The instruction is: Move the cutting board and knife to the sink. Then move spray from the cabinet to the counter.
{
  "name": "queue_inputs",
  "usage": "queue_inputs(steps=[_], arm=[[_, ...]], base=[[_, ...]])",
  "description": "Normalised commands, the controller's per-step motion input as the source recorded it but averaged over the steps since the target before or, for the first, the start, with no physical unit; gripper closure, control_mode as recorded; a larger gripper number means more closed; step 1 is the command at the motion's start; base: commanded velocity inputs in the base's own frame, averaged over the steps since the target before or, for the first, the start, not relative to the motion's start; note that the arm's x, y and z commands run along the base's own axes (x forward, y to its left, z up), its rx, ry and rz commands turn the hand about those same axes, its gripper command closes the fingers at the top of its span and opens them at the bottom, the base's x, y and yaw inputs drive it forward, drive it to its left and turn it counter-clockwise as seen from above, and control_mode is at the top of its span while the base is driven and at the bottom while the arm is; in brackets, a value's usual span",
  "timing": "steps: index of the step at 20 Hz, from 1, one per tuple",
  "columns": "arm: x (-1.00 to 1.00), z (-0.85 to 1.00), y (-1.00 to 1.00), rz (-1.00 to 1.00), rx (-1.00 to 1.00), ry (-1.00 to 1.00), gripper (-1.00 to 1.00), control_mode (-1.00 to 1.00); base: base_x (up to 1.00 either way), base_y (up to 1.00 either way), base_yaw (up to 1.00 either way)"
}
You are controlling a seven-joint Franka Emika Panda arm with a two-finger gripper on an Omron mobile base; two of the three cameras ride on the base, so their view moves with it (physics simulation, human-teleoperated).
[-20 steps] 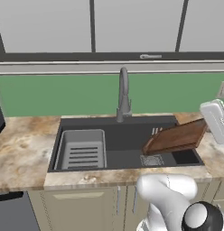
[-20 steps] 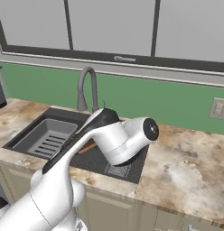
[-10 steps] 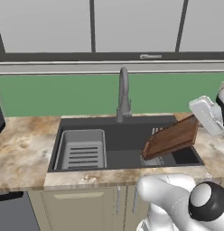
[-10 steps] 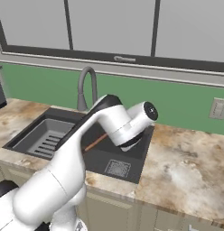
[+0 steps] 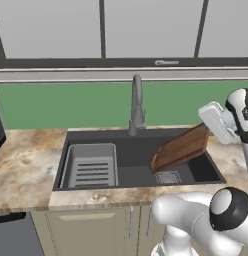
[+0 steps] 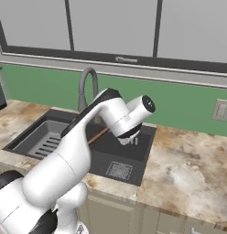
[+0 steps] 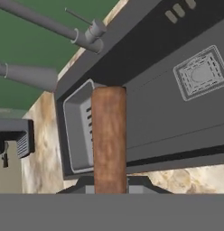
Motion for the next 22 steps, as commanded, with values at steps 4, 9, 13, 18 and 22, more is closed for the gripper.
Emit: queue_inputs(steps=[4,9,13,18,22], arm=[[0.34,-0.05,0.03,0.09,0.0,-0.01,1.0,-1.0],[0.31,-0.22,0.06,0.12,-0.03,-0.03,1.0,-1.0],[0.25,-0.17,0.0,0.15,0.0,-0.12,1.0,-1.0],[0.21,-0.04,0.01,0.12,0.0,-0.09,1.0,-1.0],[0.23,-0.08,0.01,0.07,0.0,-0.04,1.0,-1.0]], base=[[0.0,0.0,0.0],[0.0,0.0,0.0],[0.0,0.0,0.0],[0.0,0.0,0.0],[0.0,0.0,0.0]])
